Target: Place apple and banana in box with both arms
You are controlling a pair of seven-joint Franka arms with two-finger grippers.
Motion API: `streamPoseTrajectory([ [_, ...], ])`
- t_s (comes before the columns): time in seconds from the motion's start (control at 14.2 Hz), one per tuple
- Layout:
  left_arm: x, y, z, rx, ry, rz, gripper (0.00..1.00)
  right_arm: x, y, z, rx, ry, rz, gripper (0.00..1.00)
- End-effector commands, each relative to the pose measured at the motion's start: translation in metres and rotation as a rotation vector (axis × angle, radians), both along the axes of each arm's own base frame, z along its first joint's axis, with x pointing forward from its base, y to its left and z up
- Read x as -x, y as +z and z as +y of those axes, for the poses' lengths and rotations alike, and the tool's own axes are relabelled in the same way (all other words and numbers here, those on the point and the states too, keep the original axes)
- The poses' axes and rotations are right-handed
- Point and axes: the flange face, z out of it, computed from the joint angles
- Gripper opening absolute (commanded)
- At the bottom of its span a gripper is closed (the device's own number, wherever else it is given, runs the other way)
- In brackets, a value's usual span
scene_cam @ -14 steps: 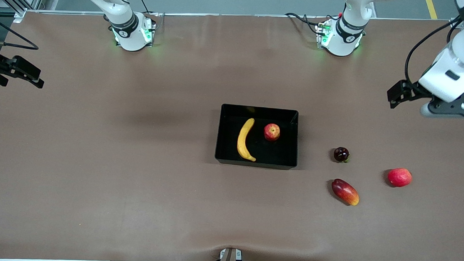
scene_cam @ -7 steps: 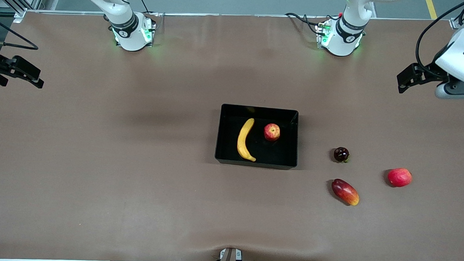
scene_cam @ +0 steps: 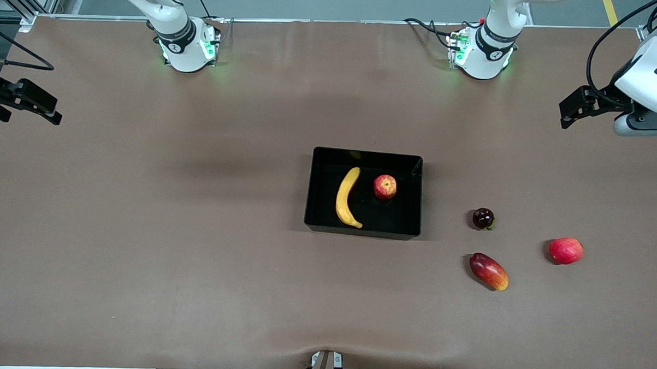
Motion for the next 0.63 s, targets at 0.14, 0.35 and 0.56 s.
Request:
streamPoseTrajectory([
  [0.14, 0.0029, 0.0056, -0.0004, 0.045, 0.007, -0.017, 1.00, -0.0025, 0.0026, -0.0036, 0.001, 0.005, 0.006, 1.00],
  [0.35, -0.0044, 0.0101, 0.0000, 0.043, 0.001, -0.033, 1.00, -0.0020, 0.0034, -0.0036, 0.002, 0.005, 0.004, 1.00],
  [0.56, -0.0043, 0.0093, 0.0005, 0.038, -0.002, -0.030, 1.00, -0.0022, 0.0035, -0.0044, 0.002, 0.004, 0.003, 1.00],
])
